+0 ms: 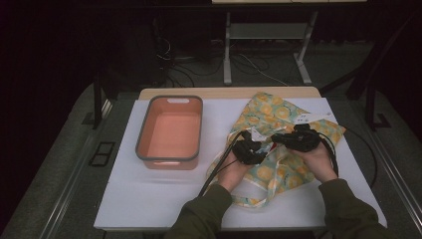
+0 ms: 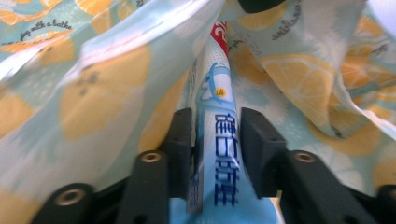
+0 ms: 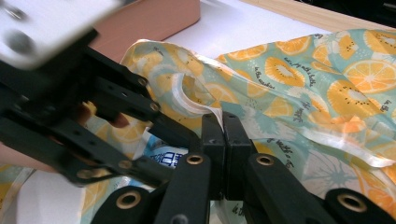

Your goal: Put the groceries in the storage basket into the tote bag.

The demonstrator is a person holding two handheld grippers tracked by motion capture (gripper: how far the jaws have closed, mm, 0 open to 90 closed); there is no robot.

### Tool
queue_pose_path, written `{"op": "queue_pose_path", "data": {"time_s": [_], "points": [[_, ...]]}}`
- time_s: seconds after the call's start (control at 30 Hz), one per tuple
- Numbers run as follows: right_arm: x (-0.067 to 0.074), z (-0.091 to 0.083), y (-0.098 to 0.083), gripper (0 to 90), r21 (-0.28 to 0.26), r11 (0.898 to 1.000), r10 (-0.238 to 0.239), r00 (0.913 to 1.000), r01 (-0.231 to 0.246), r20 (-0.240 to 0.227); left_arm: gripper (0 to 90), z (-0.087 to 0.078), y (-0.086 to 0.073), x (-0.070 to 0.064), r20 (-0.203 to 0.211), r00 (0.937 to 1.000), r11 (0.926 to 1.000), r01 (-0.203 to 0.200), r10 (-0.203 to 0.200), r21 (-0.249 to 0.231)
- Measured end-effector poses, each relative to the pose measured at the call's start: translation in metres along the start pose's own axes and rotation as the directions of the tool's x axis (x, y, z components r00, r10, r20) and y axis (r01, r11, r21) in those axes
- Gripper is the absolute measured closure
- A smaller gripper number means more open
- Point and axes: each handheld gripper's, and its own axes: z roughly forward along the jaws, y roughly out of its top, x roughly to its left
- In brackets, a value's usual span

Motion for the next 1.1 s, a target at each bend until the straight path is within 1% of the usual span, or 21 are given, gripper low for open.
{"op": "queue_pose_path", "data": {"time_s": [0.07, 0.1, 0.17, 0.27, 0.37, 0.4, 0.43, 0.57, 0.6, 0.67, 0.77, 0.83, 0.9, 0.97, 1.03, 1.1], "points": [[0.001, 0.0, 0.0, 89.3, 0.002, 1.0, 0.002, 1.0, -0.002, 0.0, 51.1, -0.008, -0.003, 0.0, 0.014, 0.9999, 1.0, -0.005, 0.005, 0.004], [0.001, 0.001, 0.0, 89.4, 0.003, 1.0, 0.0, 1.0, 0.0, -0.002, 49.1, -0.013, -0.005, 0.0, 0.013, 0.9997, 0.9998, -0.021, 0.021, 0.001], [0.001, 0.001, 0.0, 89.4, 0.006, 1.0, 0.0, 1.0, 0.0, -0.001, 46.8, -0.024, -0.008, 0.0, 0.017, 0.9994, 0.9995, -0.031, 0.032, -0.001], [0.002, 0.002, 0.0, 89.4, 0.007, 1.0, -0.002, 1.0, 0.002, 0.0, 43.7, -0.039, -0.015, 0.001, 0.028, 0.9993, 0.9997, -0.023, 0.023, -0.011], [0.002, 0.002, -0.001, 89.3, 0.009, 1.0, -0.002, 1.0, 0.002, -0.003, 42.6, -0.053, -0.02, 0.002, 0.035, 0.9989, 0.9994, -0.032, 0.032, -0.013], [0.003, 0.002, -0.001, 89.4, 0.01, 1.0, -0.001, 1.0, 0.001, -0.004, 41.9, -0.058, -0.022, 0.001, 0.038, 0.9987, 0.9992, -0.033, 0.033, -0.021], [0.003, 0.002, -0.001, 89.3, 0.01, 1.0, -0.001, 1.0, 0.001, -0.005, 41.9, -0.062, -0.024, 0.001, 0.048, 0.9983, 0.9992, -0.034, 0.035, -0.021], [0.003, 0.001, -0.001, 89.3, 0.011, 1.0, -0.004, 1.0, 0.004, -0.008, 41.6, -0.078, -0.037, 0.002, 0.054, 0.9977, 0.999, -0.038, 0.039, -0.024], [0.003, 0.001, -0.001, 89.3, 0.011, 1.0, -0.003, 1.0, 0.003, -0.007, 41.5, -0.081, -0.04, 0.002, 0.06, 0.9975, 0.999, -0.036, 0.038, -0.026], [0.003, 0.001, -0.001, 89.3, 0.012, 1.0, -0.004, 1.0, 0.004, -0.008, 41.1, -0.087, -0.047, 0.003, 0.051, 0.9978, 0.999, -0.041, 0.042, -0.02], [0.006, 0.001, -0.001, 89.3, 0.013, 1.0, -0.008, 0.9999, 0.008, -0.012, 40.4, -0.095, -0.057, 0.004, 0.051, 0.9982, 0.9992, -0.031, 0.032, -0.024], [0.009, 0.001, 0.0, 89.4, 0.011, 1.0, -0.015, 0.9998, 0.015, -0.016, 39.3, -0.099, -0.062, 0.005, 0.056, 0.9981, 0.9996, -0.024, 0.025, -0.016], [0.012, 0.0, 0.001, 89.3, 0.007, 1.0, -0.023, 0.9993, 0.023, -0.028, 38.4, -0.102, -0.067, 0.006, 0.065, 0.9979, 0.9996, -0.006, 0.008, -0.026], [0.018, 0.0, 0.002, 89.4, 0.009, 0.999, -0.033, 0.9983, 0.034, -0.047, 37.2, -0.105, -0.07, 0.006, 0.063, 0.9979, 0.9997, -0.008, 0.01, -0.025], [0.025, 0.0, 0.003, 89.3, 0.014, 0.998, -0.053, 0.9965, 0.054, -0.064, 35.7, -0.107, -0.073, 0.006, 0.067, 0.9976, 0.9992, -0.012, 0.015, -0.038], [0.033, 0.0, 0.003, 89.4, 0.013, 0.998, -0.066, 0.9937, 0.067, -0.09, 33.6, -0.11, -0.074, 0.007, 0.073, 0.9972, 0.9987, -0.012, 0.016, -0.049]]}}
